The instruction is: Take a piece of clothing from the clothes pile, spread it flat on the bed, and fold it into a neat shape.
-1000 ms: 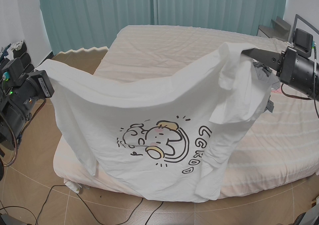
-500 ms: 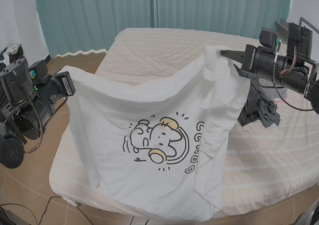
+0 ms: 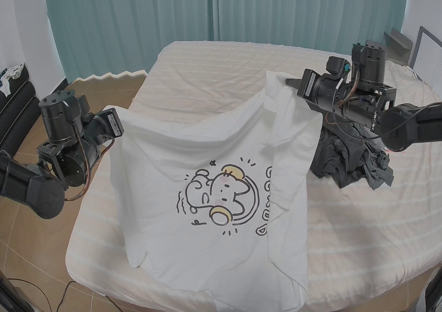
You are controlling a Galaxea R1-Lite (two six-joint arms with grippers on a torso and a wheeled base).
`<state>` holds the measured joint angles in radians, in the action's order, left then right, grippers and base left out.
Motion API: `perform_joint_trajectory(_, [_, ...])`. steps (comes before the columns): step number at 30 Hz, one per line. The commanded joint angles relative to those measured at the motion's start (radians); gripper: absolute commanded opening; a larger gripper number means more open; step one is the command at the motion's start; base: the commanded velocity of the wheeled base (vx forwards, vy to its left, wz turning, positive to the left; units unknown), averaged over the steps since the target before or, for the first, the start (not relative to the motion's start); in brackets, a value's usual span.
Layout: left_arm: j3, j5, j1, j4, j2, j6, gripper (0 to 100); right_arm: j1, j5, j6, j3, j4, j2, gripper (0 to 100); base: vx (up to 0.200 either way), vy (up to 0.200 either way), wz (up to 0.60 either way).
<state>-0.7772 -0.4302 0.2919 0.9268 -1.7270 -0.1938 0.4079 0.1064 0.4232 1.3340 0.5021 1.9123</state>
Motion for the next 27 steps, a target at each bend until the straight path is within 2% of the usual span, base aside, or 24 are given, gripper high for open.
perform_joint_trajectory(1, [-0.031,0.002,-0.011,0.004,-0.1,-0.016,0,-0.02,-0.024,0.074,0.086,-0.005,0.123,0,0.0,0.0,0.0])
perform_joint_trajectory(9, [-0.111,0.001,-0.046,0.004,-0.21,-0.065,0,-0.061,-0.022,0.193,0.188,-0.008,0.246,0,0.0,0.0,0.0])
perform_joint_trajectory(13, [-0.142,0.001,-0.059,0.006,-0.263,-0.102,0,-0.077,-0.014,0.233,0.244,-0.011,0.303,0,0.2,0.0,0.0])
perform_joint_trajectory(21, [-0.188,-0.001,-0.08,0.055,-0.352,-0.108,0,-0.08,-0.011,0.247,0.323,-0.011,0.376,0,0.2,0.0,0.0])
perform_joint_trajectory(27, [-0.195,-0.001,-0.08,0.083,-0.39,-0.105,0,-0.077,-0.01,0.261,0.33,-0.043,0.39,0,0.0,0.0,0.0])
